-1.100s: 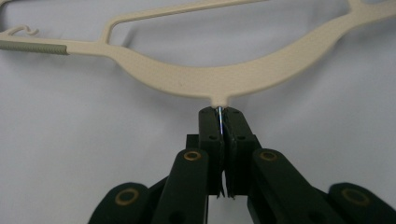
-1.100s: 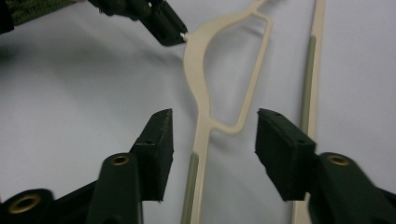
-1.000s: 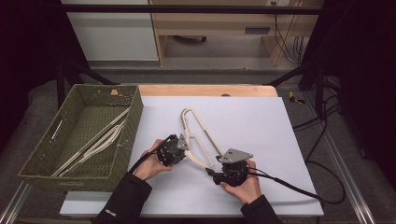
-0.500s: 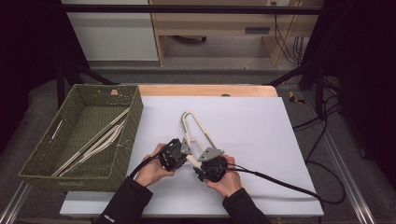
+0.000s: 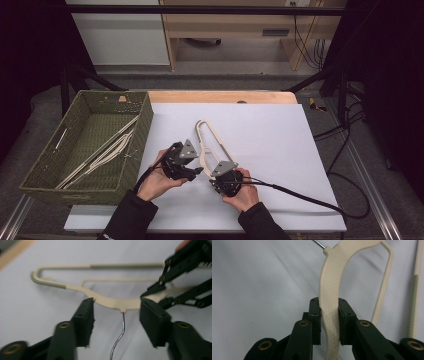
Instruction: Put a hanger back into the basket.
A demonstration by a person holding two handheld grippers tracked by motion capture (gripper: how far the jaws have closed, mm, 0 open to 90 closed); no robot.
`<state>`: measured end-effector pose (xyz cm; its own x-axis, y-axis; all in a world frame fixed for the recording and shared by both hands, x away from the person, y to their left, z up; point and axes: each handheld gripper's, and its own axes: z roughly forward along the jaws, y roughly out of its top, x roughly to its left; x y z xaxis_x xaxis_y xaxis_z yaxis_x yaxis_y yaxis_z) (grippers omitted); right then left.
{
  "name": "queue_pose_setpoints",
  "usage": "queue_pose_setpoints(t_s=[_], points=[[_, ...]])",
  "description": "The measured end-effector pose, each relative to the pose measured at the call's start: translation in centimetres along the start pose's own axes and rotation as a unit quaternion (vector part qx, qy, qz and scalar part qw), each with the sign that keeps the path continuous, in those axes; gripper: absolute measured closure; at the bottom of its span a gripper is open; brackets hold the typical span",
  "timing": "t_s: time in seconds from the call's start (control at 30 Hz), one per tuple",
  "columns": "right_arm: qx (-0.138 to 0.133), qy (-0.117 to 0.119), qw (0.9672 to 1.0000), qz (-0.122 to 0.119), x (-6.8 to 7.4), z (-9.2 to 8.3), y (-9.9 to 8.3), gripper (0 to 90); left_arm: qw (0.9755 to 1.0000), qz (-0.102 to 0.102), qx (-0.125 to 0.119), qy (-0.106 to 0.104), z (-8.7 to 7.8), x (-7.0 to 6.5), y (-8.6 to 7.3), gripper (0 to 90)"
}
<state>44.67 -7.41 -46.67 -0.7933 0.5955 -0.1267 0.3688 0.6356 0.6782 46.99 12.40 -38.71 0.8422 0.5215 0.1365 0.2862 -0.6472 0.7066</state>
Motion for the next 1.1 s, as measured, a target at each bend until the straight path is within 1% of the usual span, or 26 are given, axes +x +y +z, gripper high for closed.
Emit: queue_pose_setpoints(t_s=[0.03,0.07,0.1,0.13,0.17,0.2,0.3,0.33,0.4,0.43,0.47,0.57,0.6,0.67,0.7,0.77,0.83,0.9,0.93,0.97,1.03,1.07,1.1], points=[[-0.009,0.003,1.0,0.001,-0.1,-0.3,0.1,76.9,0.9998,-0.009,-0.017,0.005,-0.7,0.1,0.1,38.9],[-0.014,0.006,0.9999,0.002,-0.2,-0.5,0.2,77.2,0.9986,-0.023,-0.044,0.021,-1.8,0.4,0.2,36.3],[-0.014,0.004,0.9999,0.002,-0.3,-1.0,0.3,77.5,0.9978,-0.027,-0.054,0.027,-2.5,0.6,0.2,32.1],[-0.015,0.003,0.9999,0.004,-0.3,-1.2,0.4,77.7,0.9963,-0.036,-0.072,0.029,-3.7,1.0,0.1,29.2],[-0.017,0.001,0.9999,0.003,-0.5,-1.6,0.4,77.9,0.9953,-0.04,-0.084,0.03,-4.3,1.3,0.0,26.7],[-0.019,-0.001,0.9998,0.004,-0.6,-1.8,0.4,78.1,0.9931,-0.048,-0.1,0.037,-5.4,1.7,-0.2,25.7],[-0.028,-0.007,0.9995,0.012,-1.4,-2.9,0.2,79.0,0.9889,-0.064,-0.124,0.05,-7.5,2.4,-1.0,22.3],[-0.032,-0.011,0.9992,0.019,-1.6,-3.2,0.1,79.3,0.9881,-0.066,-0.128,0.055,-8.0,2.6,-1.3,21.4],[-0.036,-0.017,0.9989,0.024,-2.1,-3.8,0.1,80.0,0.9876,-0.069,-0.128,0.058,-8.8,2.8,-2.0,19.4],[-0.039,-0.023,0.9986,0.028,-2.3,-4.3,0.1,80.5,0.9868,-0.072,-0.131,0.062,-8.9,2.7,-2.2,18.2],[-0.04,-0.028,0.9984,0.029,-2.5,-4.6,0.0,80.9,0.9869,-0.07,-0.13,0.065,-9.1,2.6,-2.6,17.9],[-0.052,-0.05,0.9969,0.03,-3.2,-5.7,-0.1,83.0,0.9877,-0.069,-0.126,0.062,-9.2,2.3,-3.3,16.3],[-0.054,-0.055,0.9965,0.033,-3.4,-6.0,-0.1,84.0,0.9871,-0.072,-0.129,0.061,-9.1,2.0,-3.6,16.2],[-0.06,-0.071,0.9951,0.032,-3.7,-6.7,-0.1,86.5,0.9874,-0.071,-0.129,0.057,-8.9,1.8,-3.9,15.7],[-0.065,-0.072,0.9948,0.029,-3.8,-7.0,-0.2,87.2,0.9874,-0.071,-0.131,0.054,-8.7,1.6,-4.0,15.6],[-0.079,-0.044,0.9953,0.036,-3.9,-7.5,0.0,87.2,0.9887,-0.068,-0.124,0.05,-8.4,1.5,-4.0,15.4],[-0.09,-0.028,0.9951,0.029,-3.7,-7.9,0.1,87.3,0.989,-0.061,-0.123,0.055,-8.3,1.3,-3.8,14.5],[-0.097,-0.014,0.995,0.019,-3.5,-8.2,0.3,87.3,0.9895,-0.059,-0.122,0.049,-8.0,1.0,-3.7,13.6],[-0.1,-0.001,0.9948,0.016,-3.4,-8.3,0.3,87.3,0.99,-0.055,-0.121,0.047,-7.9,0.8,-3.6,13.4],[-0.106,0.015,0.9941,0.019,-3.3,-8.4,0.4,87.2,0.9906,-0.051,-0.12,0.044,-7.7,0.6,-3.6,13.4],[-0.115,0.043,0.9923,0.016,-3.0,-8.3,0.5,87.3,0.9914,-0.043,-0.117,0.04,-7.2,0.3,-3.4,12.9],[-0.113,0.052,0.9921,0.013,-2.8,-8.2,0.6,87.2,0.9916,-0.039,-0.117,0.038,-7.0,0.2,-3.3,12.8],[-0.112,0.059,0.9919,0.005,-2.5,-8.1,0.8,87.2,0.992,-0.034,-0.116,0.035,-6.8,0.0,-3.1,12.8]])
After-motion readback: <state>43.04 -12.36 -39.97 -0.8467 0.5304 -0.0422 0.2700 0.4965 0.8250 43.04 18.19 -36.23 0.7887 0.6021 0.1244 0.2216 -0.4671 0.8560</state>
